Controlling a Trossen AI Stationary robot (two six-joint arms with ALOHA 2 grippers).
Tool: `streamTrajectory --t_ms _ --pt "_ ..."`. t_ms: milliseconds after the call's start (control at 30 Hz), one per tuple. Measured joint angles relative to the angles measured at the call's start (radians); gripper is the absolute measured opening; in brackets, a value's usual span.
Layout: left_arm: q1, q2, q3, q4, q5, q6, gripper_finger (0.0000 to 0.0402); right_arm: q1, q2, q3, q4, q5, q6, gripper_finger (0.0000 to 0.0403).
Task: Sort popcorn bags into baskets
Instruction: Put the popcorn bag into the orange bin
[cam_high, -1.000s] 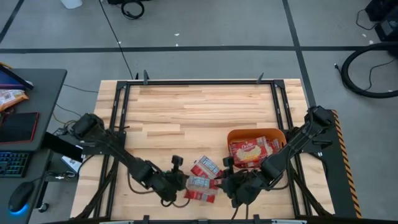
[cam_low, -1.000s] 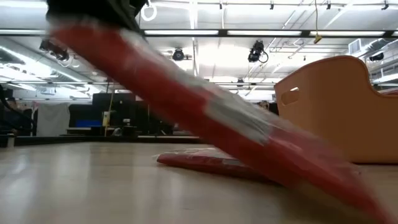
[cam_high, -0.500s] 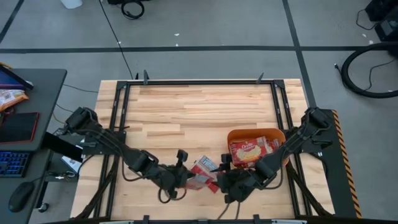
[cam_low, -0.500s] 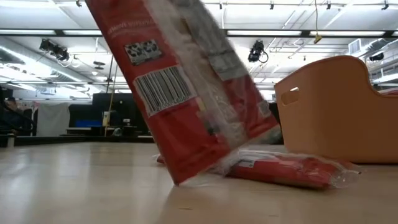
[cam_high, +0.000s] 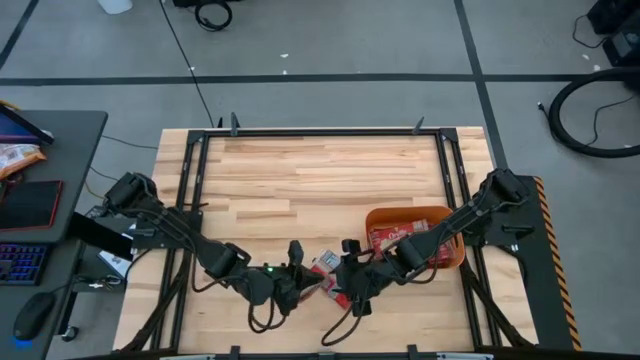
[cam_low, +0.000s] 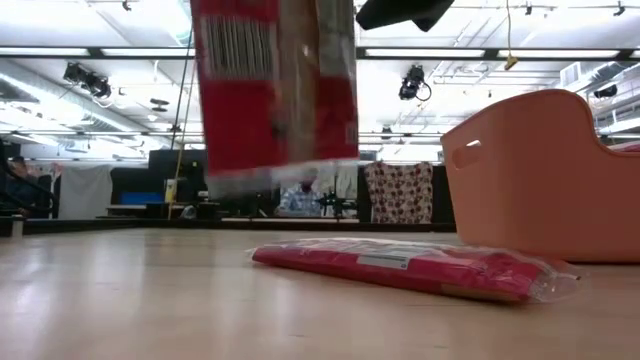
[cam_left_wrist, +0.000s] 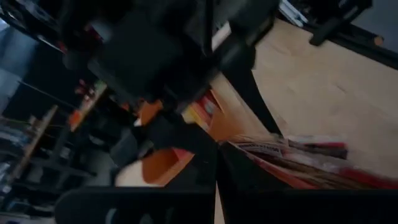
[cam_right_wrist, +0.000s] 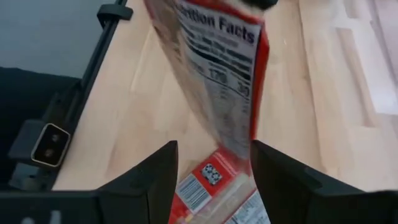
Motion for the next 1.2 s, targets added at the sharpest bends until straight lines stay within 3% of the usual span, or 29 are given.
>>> streamTrajectory --t_ms 267,500,667,867,1000,1200 --pt "-0.018 0.000 0.000 0.067 0.000 0.088 0.0006 -0.004 -0.037 0.000 -0.027 0.035 -0.049 0.0202" --pt "-0.018 0.000 0.000 0.131 -0.078 0.108 0.0006 -0.004 -0.036 0.000 0.020 -0.063 -0.111 0.0191" --pt "-0.018 0.000 0.000 0.203 -0.082 0.173 0.0006 -0.005 -0.035 0.000 0.024 -0.047 -0.163 0.0137" --pt "-0.018 0.000 0.000 0.212 -0.083 0.123 0.0008 -0.004 -0.035 0.000 0.025 -0.056 -0.172 0.0030" --pt "-0.034 0.000 0.000 0.211 -0.102 0.055 0.0036 0.019 -0.051 0.000 -0.037 -0.045 -0.148 0.0025" --pt "-0.116 -0.041 0.001 0.259 -0.279 0.118 0.0110 0.074 -0.147 0.000 -0.165 0.109 -0.046 0.0037"
